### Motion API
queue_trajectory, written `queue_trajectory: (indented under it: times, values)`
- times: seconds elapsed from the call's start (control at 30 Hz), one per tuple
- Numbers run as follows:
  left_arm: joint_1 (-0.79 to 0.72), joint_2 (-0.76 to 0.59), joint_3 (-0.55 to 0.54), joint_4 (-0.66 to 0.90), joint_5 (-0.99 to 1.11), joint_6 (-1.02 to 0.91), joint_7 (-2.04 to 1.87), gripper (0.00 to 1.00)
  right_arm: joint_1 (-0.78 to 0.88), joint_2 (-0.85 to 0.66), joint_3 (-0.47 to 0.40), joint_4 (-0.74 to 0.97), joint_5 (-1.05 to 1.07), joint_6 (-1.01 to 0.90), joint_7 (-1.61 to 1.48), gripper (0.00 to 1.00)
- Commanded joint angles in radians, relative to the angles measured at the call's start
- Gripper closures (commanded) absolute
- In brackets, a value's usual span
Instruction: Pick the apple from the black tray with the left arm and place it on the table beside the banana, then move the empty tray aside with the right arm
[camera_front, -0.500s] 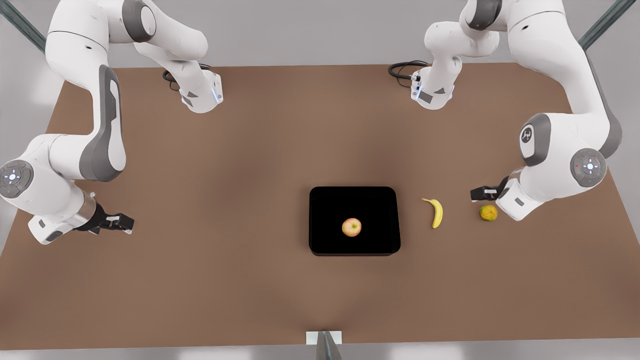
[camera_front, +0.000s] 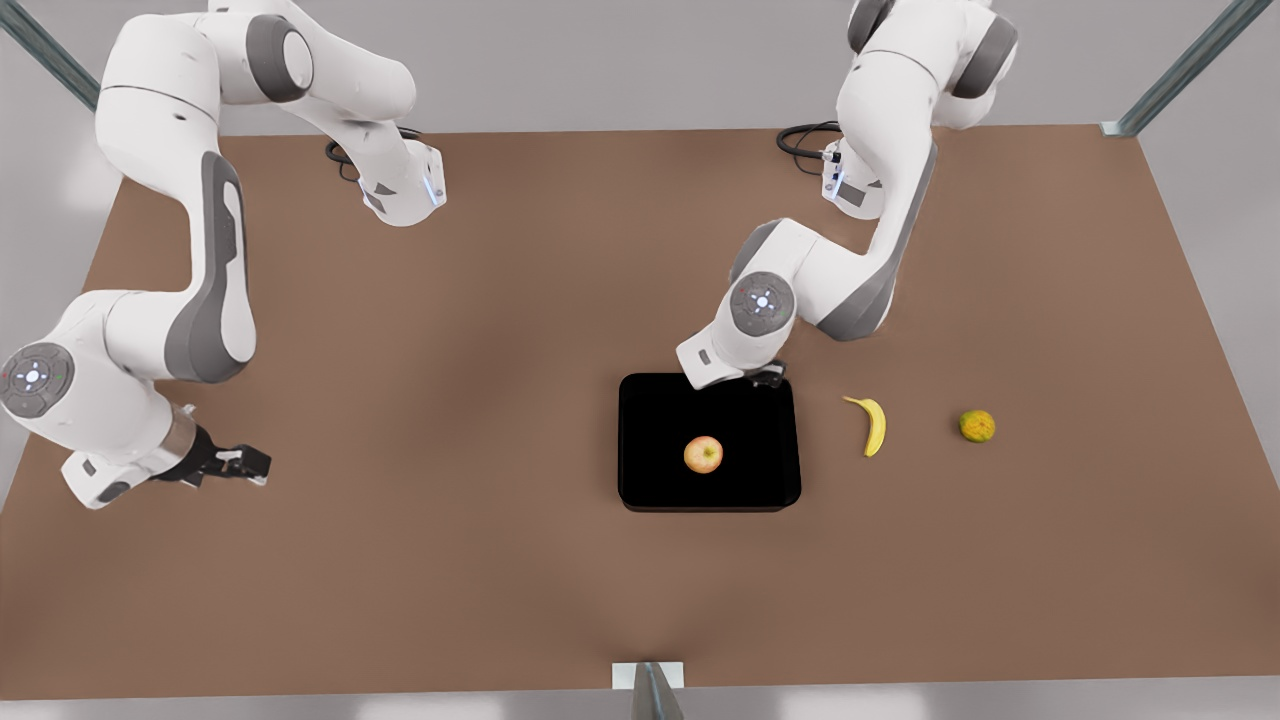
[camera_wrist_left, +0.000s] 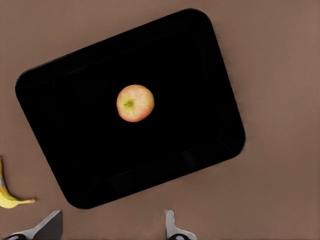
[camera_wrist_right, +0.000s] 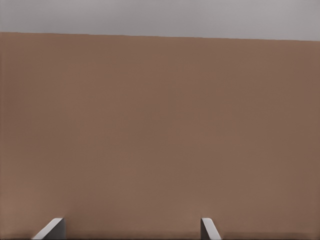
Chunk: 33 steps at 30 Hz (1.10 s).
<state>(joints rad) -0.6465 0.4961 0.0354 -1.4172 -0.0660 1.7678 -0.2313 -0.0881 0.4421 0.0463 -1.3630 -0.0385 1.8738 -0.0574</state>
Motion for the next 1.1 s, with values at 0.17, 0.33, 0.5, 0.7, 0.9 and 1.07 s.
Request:
queue_trajectory:
  times: [0.17, 0.33, 0.5, 0.7, 0.9, 1.07]
  values:
    - [-0.027, 0.131, 0.001, -0.045, 0.034, 0.249, -0.573, 0.00, 0.001, -0.002, 0.000, 0.013, 0.003, -0.055, -0.007, 0.00]
    - [-0.022, 0.157, 0.001, -0.060, 0.032, 0.285, -0.576, 0.00, 0.001, -0.002, 0.001, 0.013, 0.003, -0.055, -0.007, 0.00]
    - [0.018, 0.206, 0.011, -0.035, 0.038, 0.380, -0.540, 0.00, -0.001, -0.002, 0.000, 0.013, 0.002, -0.055, -0.007, 0.00]
    - [0.019, 0.271, 0.011, -0.032, 0.055, 0.499, -0.531, 0.00, -0.001, -0.002, 0.000, 0.013, 0.002, -0.055, -0.006, 0.00]
    - [0.019, 0.303, 0.011, -0.029, 0.054, 0.556, -0.546, 0.00, -0.001, -0.002, 0.000, 0.012, 0.002, -0.055, -0.007, 0.00]
    - [0.019, 0.338, 0.011, -0.022, 0.057, 0.587, -0.537, 0.00, -0.001, -0.002, 0.000, 0.013, 0.002, -0.055, -0.007, 0.00]
